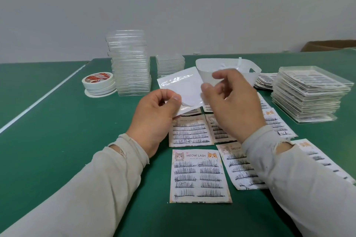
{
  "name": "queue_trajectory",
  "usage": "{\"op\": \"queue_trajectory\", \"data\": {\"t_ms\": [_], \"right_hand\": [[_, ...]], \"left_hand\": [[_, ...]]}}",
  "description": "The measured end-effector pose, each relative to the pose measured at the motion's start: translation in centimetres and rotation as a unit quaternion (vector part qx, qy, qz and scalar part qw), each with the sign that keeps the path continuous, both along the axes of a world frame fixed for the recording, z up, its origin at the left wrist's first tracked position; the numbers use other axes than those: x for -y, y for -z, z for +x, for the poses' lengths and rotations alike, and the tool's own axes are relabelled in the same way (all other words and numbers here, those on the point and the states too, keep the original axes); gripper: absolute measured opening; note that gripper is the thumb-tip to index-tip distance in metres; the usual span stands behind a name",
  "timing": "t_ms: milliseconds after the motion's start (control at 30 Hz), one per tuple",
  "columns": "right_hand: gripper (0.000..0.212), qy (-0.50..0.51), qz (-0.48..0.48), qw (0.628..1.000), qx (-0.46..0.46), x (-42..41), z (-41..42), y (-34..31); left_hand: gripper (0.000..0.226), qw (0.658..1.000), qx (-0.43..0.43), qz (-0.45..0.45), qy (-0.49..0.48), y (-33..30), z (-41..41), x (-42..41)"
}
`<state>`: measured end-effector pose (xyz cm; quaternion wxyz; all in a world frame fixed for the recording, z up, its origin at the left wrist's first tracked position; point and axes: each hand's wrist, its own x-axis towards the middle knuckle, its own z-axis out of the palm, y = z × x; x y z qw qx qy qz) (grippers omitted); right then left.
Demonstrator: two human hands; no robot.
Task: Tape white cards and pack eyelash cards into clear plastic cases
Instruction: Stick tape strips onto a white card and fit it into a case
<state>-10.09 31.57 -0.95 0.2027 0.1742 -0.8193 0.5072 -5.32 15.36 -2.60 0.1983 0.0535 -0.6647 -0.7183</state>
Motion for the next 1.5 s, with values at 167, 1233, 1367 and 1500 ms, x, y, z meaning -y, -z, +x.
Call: {"op": "queue_trajectory", "data": {"t_ms": [167, 1233, 1367, 1500], "right_hand": [[0.016, -0.085, 0.190, 0.971, -0.118, 0.7, 1.4, -0.2], [0.019, 0.048, -0.069, 0.981, 0.175, 0.2, -15.1, -6.3], [0.016, 0.098, -0.008, 0.983, 0.155, -0.2, -17.2, -5.9], [0.017, 0.122, -0.014, 0.989, 0.086, -1.0, -15.1, -6.8]], "left_hand": [[0.017, 1.000, -0.025, 0.006, 0.004, 0.1, 0.2, -0.5], [0.030, 0.972, 0.042, 0.099, -0.207, 0.8, -0.4, 3.0], [0.023, 0.975, 0.039, 0.098, -0.198, 0.8, -0.3, 3.4], [0.016, 0.979, 0.047, 0.117, -0.159, 0.4, -0.1, 2.9]]}}
